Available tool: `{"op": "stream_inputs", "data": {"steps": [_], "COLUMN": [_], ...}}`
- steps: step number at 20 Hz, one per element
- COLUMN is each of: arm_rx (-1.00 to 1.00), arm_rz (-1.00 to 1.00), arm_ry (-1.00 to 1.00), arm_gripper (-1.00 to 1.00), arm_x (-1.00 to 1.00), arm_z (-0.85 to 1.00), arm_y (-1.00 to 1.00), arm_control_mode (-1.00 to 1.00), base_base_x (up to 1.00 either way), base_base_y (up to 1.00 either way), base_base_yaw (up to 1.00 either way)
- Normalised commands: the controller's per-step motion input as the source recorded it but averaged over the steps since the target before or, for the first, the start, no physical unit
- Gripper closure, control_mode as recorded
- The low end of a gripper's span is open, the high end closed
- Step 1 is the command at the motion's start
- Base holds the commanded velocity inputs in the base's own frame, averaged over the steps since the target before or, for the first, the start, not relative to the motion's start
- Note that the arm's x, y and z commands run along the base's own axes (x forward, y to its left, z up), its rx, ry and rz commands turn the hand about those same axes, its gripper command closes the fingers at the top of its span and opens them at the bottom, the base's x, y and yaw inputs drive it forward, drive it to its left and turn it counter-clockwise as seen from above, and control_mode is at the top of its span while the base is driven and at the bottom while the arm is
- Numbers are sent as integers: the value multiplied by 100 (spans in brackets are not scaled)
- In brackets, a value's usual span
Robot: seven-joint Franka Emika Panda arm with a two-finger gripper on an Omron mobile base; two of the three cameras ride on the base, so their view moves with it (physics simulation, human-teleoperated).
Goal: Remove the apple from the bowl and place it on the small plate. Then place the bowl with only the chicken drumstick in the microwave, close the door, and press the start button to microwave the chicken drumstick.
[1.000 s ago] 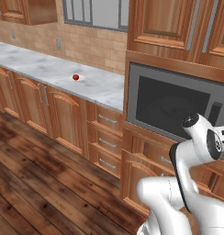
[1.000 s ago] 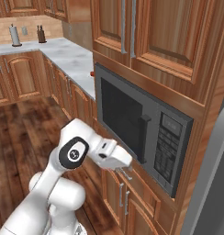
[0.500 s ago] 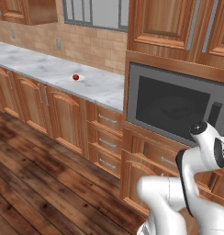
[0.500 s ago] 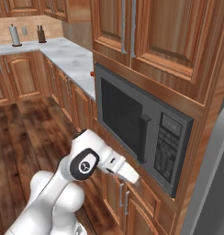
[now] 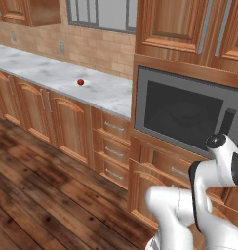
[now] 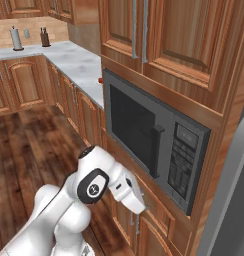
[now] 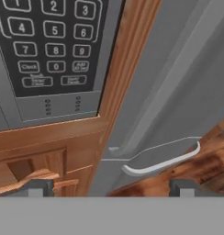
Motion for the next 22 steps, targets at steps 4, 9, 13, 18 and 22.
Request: {"op": "stream_inputs", "data": {"steps": [4, 9, 13, 18, 22], "arm_rx": [0, 0, 1, 1, 1], "arm_rz": [0, 0, 0, -3, 0], "arm_ry": [-11, 0, -4, -6, -5], "arm_gripper": [-100, -100, -100, -100, -100], "arm_x": [3, 1, 0, 5, 9], "arm_z": [-1, 0, 0, 0, 0], "arm_y": [4, 0, -10, -3, 0], "arm_control_mode": [-100, -100, -100, -100, -100], "base_base_x": [0, 0, 0, 0, 0], "base_base_y": [0, 0, 0, 0, 0], "base_base_yaw": [0, 0, 0, 0, 0]}}
